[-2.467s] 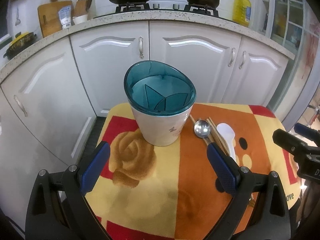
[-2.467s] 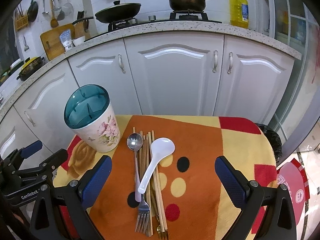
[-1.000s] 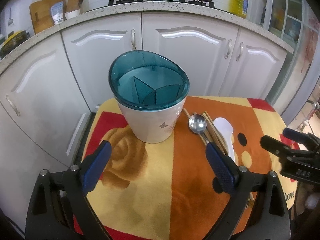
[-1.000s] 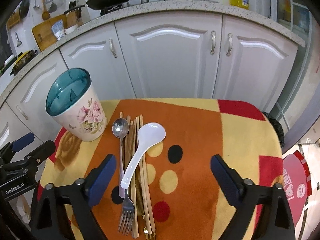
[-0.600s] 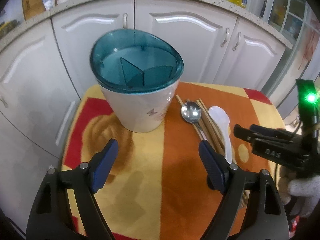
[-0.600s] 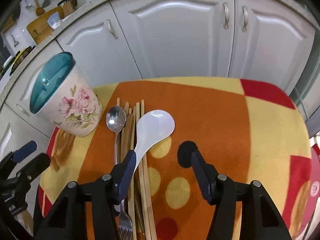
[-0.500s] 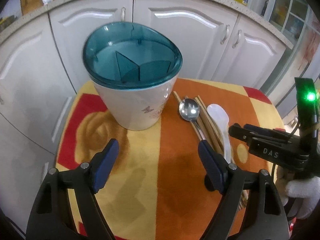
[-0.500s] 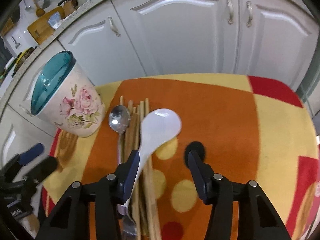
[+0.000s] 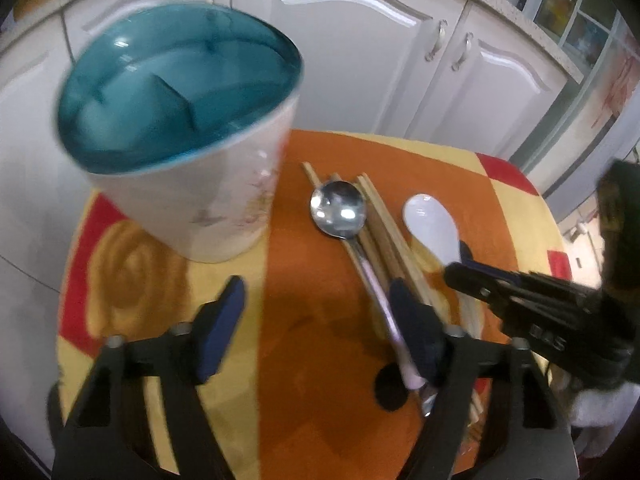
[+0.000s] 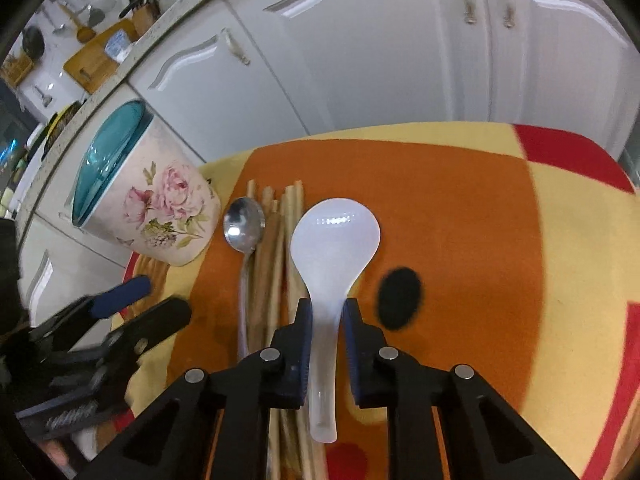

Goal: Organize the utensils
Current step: 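Lower the right tool onto the white ceramic spoon handle, then grasp the white spoon with the right tool while the left tool grasps the steel spoon, then lift both spoons and carry them over the teal-lidded holder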

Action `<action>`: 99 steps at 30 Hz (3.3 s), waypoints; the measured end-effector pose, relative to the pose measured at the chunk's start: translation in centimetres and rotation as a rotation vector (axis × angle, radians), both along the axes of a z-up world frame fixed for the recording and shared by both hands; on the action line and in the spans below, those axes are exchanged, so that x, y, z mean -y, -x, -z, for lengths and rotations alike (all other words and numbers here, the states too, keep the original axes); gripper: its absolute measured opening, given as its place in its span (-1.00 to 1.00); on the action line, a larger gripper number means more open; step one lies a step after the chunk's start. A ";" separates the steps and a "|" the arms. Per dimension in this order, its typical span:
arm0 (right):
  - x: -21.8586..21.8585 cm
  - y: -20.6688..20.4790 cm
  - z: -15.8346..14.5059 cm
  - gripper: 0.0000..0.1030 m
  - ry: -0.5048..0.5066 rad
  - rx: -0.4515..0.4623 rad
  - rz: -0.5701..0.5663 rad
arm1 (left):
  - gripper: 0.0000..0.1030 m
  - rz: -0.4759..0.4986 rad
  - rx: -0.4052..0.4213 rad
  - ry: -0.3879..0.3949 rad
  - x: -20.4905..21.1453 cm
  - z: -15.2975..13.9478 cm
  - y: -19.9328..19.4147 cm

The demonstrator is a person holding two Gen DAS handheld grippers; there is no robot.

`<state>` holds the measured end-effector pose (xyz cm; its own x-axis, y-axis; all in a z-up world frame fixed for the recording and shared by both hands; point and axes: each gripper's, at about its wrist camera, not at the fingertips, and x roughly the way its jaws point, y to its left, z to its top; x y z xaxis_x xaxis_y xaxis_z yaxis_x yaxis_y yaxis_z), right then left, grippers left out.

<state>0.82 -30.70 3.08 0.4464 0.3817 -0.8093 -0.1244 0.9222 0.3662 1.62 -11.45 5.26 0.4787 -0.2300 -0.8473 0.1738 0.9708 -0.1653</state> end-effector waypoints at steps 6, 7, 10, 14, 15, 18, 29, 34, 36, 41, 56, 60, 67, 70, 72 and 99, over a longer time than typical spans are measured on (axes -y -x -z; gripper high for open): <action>3.2 1.6 -0.1 -0.71 0.002 -0.008 0.059 | -0.16 0.028 -0.064 0.031 2.0 2.0 -1.4; 3.5 1.8 -0.1 -0.71 0.001 -0.009 0.064 | -0.31 0.033 -0.074 0.031 2.3 2.3 -1.5; 3.9 2.4 -0.2 -0.71 -0.009 -0.010 0.070 | -0.55 0.043 -0.068 0.065 2.6 2.4 -1.7; 3.8 2.8 -0.4 -0.71 -0.021 -0.003 0.063 | -0.85 0.067 -0.075 0.063 2.6 2.2 -1.6; 3.7 2.9 -0.5 -0.71 -0.025 -0.001 0.061 | -0.87 0.070 -0.081 0.067 2.2 2.2 -1.4; 3.5 3.5 -0.9 -0.71 -0.026 0.007 0.050 | -0.95 0.071 -0.088 0.081 0.8 2.0 -0.5; 2.7 4.7 0.6 -0.71 0.005 -0.042 0.042 | -0.96 0.096 -0.092 0.063 -2.2 1.0 3.1; 2.8 4.8 0.7 -0.71 0.005 -0.048 0.052 | -0.53 0.068 -0.086 0.134 -1.6 0.8 2.0; 2.8 4.8 0.6 -0.71 0.011 -0.050 0.050 | -0.33 0.060 -0.078 0.137 -0.9 1.0 1.5; 3.0 4.8 0.5 -0.71 0.008 -0.050 0.060 | -0.58 0.055 -0.114 0.055 0.6 2.9 0.1; 2.8 6.3 0.9 -0.71 -0.016 -0.066 0.033 | -0.93 0.154 -0.163 0.010 -3.4 3.1 5.4; 2.5 6.6 0.7 -0.71 0.014 -0.078 -0.074 | -0.94 0.163 -0.195 0.024 -4.5 3.0 7.8; 2.7 6.1 0.4 -0.70 0.085 -0.096 -0.178 | -0.83 0.178 -0.170 0.078 -4.5 2.2 8.8; 2.8 6.1 0.1 -0.36 0.051 -0.086 -0.169 | -0.44 0.202 -0.142 0.108 -4.8 1.3 8.2; 3.1 6.2 0.0 -0.24 0.021 -0.091 -0.151 | -0.36 0.215 -0.115 0.101 -5.1 0.7 7.5; 3.3 3.9 0.9 -0.31 -0.061 -0.144 -0.110 | -0.78 0.543 -0.100 -0.044 -2.2 2.6 1.8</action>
<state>-3.09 -34.03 2.20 0.2801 0.4719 -0.8360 -0.1659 0.8815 0.4421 -0.22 -9.22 2.67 0.2184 -0.3849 -0.8968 0.6367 0.7526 -0.1679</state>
